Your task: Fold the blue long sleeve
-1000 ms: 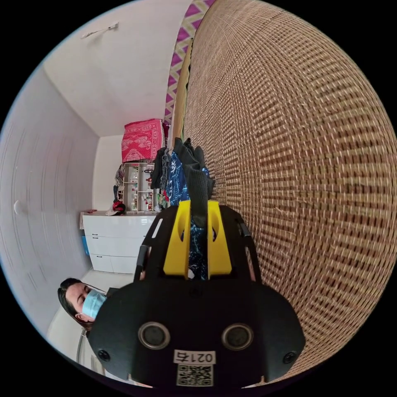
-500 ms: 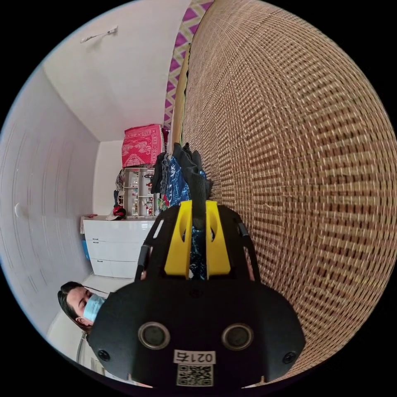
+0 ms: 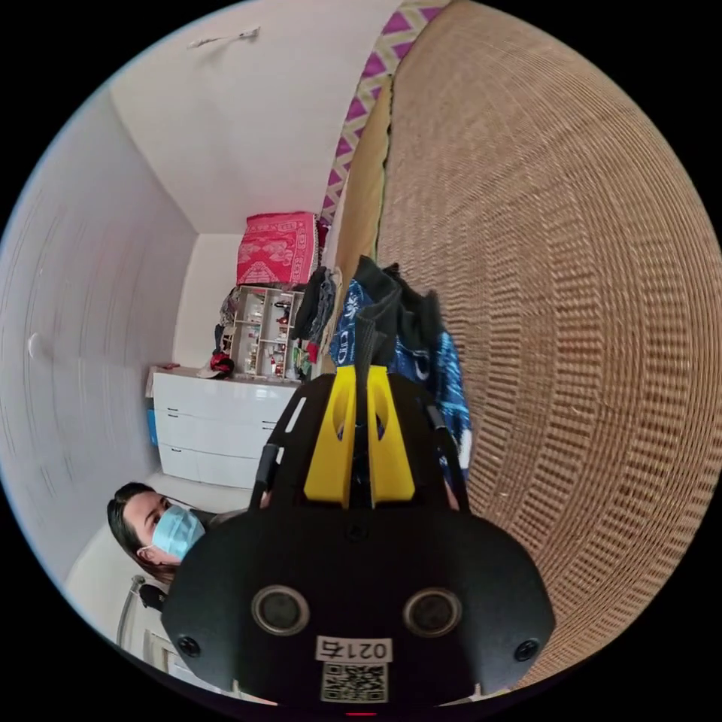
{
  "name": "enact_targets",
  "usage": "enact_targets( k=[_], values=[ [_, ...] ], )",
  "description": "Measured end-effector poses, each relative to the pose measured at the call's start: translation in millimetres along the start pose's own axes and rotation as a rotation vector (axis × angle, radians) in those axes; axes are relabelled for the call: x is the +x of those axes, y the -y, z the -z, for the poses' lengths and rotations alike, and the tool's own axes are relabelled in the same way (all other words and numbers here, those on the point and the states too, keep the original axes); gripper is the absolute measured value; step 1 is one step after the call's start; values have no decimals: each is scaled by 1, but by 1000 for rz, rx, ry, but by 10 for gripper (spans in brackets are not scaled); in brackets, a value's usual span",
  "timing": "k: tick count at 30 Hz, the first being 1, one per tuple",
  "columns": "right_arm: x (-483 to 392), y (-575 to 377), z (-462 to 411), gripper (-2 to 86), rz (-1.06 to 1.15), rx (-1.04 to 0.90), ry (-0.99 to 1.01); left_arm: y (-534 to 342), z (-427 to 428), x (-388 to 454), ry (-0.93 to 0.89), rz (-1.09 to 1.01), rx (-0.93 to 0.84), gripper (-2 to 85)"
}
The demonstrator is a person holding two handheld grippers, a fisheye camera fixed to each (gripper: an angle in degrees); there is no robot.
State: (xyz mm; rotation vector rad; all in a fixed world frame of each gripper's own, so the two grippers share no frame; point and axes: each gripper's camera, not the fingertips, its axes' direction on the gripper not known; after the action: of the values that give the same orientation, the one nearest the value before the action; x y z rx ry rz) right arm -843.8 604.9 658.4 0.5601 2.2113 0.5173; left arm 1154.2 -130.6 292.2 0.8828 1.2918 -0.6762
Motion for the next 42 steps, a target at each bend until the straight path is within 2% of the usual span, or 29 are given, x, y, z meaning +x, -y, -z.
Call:
enact_targets(
  k=[4,9,11,13,15,21,26,29,36,42],
  values=[
    [-48,36,-20,23,35,-89,-236,15,7,9,54,-12,-60,-7],
    [-19,36,-23,99,-64,-176,-437,11,-6,-25,41,72,-110,-7],
    [-2,27,-14,105,-105,-159,-413,9,-9,-33,40,86,-122,-7],
    [15,15,1,104,-155,-81,-262,8,-8,-37,43,83,-122,-7],
    [18,12,4,101,-160,-63,-216,7,-7,-41,44,88,-116,-7],
    [-4,44,-17,103,-123,-131,-209,6,-5,-44,57,82,-101,-7],
    [-9,74,-30,60,-144,-159,-173,6,-5,-48,57,80,-95,-7],
    [-14,84,-24,36,-151,-123,-74,8,-1,-53,51,88,-91,-7],
    [-104,130,-10,17,-45,-92,-63,21,7,-51,-53,87,-81,-6],
    [-218,223,-75,16,73,-198,-190,71,58,5,-139,-40,11,0]
  ],
)
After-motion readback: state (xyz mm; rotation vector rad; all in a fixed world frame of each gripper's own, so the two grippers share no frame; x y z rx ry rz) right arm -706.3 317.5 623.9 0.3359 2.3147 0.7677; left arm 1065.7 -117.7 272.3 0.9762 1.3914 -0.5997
